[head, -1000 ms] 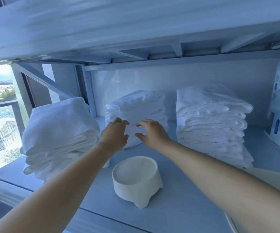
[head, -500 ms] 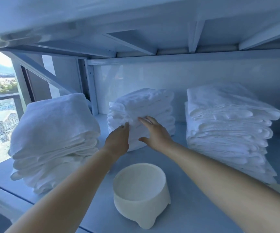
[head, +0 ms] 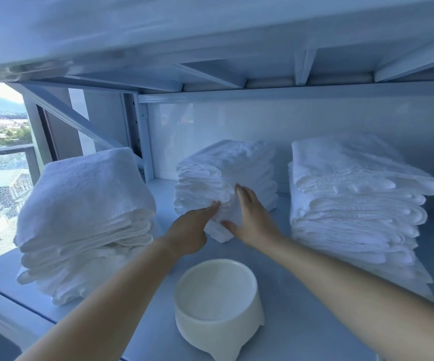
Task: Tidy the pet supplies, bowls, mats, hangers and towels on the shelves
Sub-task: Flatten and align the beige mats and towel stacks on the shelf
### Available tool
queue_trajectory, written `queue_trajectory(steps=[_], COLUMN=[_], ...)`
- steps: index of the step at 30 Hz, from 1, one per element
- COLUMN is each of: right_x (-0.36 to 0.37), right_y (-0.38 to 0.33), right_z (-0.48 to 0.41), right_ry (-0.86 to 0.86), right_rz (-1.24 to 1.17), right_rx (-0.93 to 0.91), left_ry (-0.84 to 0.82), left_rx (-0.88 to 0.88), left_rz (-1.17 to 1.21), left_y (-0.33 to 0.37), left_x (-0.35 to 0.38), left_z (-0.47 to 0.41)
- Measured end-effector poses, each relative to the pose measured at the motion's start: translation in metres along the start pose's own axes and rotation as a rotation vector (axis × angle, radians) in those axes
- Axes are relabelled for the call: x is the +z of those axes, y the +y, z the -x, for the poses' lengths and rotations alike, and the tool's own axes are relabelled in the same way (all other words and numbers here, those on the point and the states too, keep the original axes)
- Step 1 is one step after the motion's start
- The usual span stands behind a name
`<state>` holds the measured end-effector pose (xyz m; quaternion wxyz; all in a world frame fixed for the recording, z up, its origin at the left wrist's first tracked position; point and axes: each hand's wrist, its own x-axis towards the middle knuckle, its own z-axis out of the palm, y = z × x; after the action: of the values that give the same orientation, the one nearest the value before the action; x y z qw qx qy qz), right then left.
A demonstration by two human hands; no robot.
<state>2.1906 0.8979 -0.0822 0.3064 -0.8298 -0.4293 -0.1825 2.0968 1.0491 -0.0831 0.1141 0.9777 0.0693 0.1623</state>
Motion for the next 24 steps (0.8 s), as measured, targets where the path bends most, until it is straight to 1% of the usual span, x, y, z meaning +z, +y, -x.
queue_trajectory(steps=[2, 6, 13, 15, 20, 24], right_x=[0.004, 0.011, 0.011, 0.01, 0.002, -0.008], right_y=[-0.003, -0.011, -0.008, -0.008, -0.005, 0.006], right_z=[-0.001, -0.011, -0.013, -0.013, -0.014, -0.008], right_ry=[-0.011, 0.042, 0.032, 0.058, 0.098, 0.107], right_rz=[0.01, 0.005, -0.001, -0.025, -0.026, 0.006], right_rx=[0.01, 0.046, 0.059, 0.061, 0.046, 0.104], left_ry=[-0.004, 0.003, -0.005, 0.023, 0.169, 0.221], left_rx=[-0.005, -0.012, 0.007, 0.012, 0.05, -0.047], left_rz=[0.011, 0.005, -0.054, -0.083, -0.108, -0.205], left_y=[0.0, -0.002, -0.001, 0.0, 0.003, 0.002], left_x=[-0.001, -0.003, -0.006, -0.006, -0.006, -0.006], left_z=[-0.001, 0.001, 0.003, 0.002, 0.0, -0.008])
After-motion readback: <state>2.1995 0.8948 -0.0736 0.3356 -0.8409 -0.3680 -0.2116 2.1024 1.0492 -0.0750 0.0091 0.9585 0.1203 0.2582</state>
